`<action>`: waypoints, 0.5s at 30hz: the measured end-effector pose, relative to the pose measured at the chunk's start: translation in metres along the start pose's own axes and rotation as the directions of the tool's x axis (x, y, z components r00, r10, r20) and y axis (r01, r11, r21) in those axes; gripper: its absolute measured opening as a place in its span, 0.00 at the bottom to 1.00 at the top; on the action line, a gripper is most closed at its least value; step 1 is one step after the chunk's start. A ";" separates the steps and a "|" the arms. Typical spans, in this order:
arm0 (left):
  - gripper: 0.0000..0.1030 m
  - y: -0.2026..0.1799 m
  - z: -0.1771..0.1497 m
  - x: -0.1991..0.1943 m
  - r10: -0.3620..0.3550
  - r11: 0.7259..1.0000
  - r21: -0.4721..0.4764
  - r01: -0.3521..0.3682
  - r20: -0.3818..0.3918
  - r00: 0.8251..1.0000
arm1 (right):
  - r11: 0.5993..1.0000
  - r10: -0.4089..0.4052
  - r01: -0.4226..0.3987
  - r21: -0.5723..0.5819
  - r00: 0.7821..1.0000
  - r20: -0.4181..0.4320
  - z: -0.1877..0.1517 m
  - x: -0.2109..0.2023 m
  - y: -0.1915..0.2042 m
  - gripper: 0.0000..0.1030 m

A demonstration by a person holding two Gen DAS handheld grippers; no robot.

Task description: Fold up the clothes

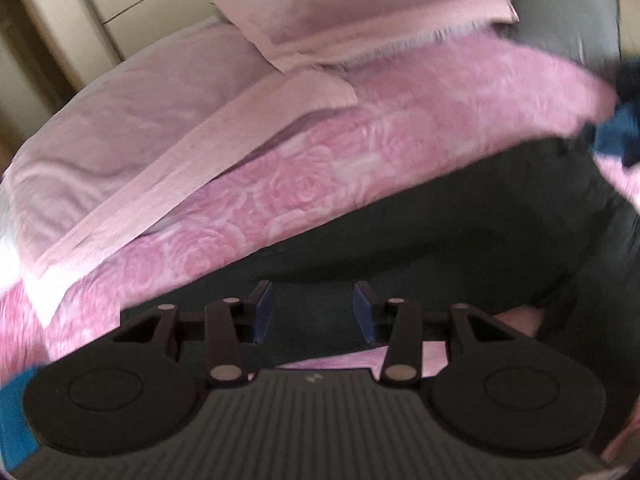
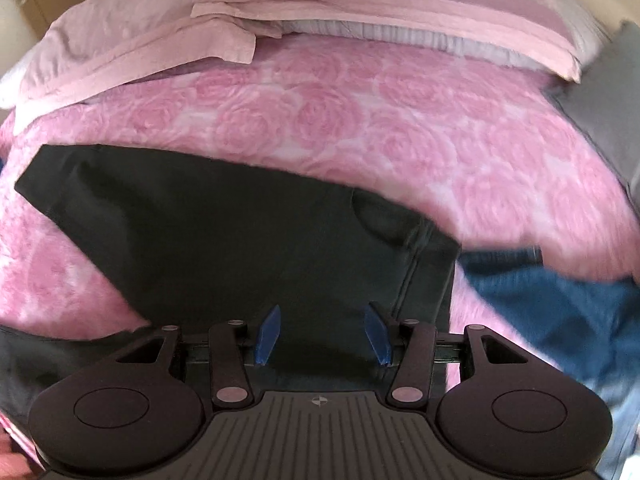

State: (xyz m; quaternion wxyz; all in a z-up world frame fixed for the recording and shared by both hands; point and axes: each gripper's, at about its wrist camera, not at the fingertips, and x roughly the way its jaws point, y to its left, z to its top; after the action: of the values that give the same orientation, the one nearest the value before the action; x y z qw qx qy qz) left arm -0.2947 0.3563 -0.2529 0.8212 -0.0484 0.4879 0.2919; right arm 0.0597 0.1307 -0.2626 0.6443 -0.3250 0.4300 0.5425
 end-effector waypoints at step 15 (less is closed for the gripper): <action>0.37 0.087 -0.012 0.203 -0.100 0.933 0.339 0.120 -0.076 0.992 | 0.976 -0.002 0.003 -0.218 1.000 0.006 0.081 0.145 -0.011 0.49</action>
State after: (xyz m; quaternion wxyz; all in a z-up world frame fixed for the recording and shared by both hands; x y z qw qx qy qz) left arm -0.2777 0.5116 -0.4098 0.8178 0.0599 0.5511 0.1544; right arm 0.0932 0.2613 -0.3606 0.6066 -0.3928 0.3658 0.5865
